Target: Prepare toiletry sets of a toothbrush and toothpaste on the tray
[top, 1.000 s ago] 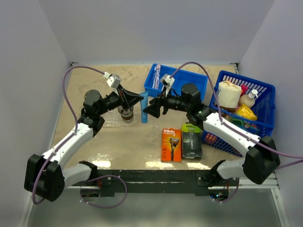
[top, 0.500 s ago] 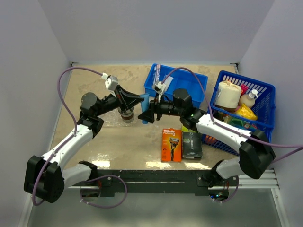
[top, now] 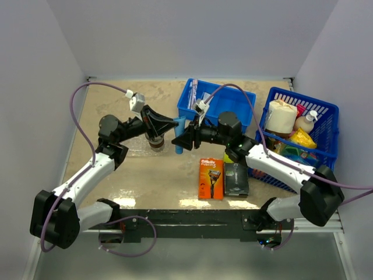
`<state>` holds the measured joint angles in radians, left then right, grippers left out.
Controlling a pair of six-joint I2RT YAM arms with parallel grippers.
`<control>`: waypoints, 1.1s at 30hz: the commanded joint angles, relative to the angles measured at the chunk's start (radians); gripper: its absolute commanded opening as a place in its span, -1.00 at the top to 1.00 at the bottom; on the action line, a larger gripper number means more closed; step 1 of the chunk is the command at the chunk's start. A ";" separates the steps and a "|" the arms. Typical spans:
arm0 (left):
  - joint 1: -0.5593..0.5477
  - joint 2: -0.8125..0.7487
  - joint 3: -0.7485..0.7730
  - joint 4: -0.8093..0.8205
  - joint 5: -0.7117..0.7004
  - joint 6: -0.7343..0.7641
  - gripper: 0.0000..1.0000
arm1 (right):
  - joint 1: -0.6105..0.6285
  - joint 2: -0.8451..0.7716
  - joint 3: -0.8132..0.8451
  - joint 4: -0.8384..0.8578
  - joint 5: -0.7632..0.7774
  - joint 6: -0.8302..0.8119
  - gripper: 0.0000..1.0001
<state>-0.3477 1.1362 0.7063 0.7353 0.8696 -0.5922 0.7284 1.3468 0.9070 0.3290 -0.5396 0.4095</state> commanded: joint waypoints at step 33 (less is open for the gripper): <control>0.161 -0.275 0.051 -0.468 -0.546 0.436 1.00 | -0.017 -0.383 -0.034 -0.268 0.532 -0.181 -0.60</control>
<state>-0.1997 0.9211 0.7094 0.3553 0.5545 -0.3004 0.7174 1.0195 0.8944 0.1131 -0.1566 0.2886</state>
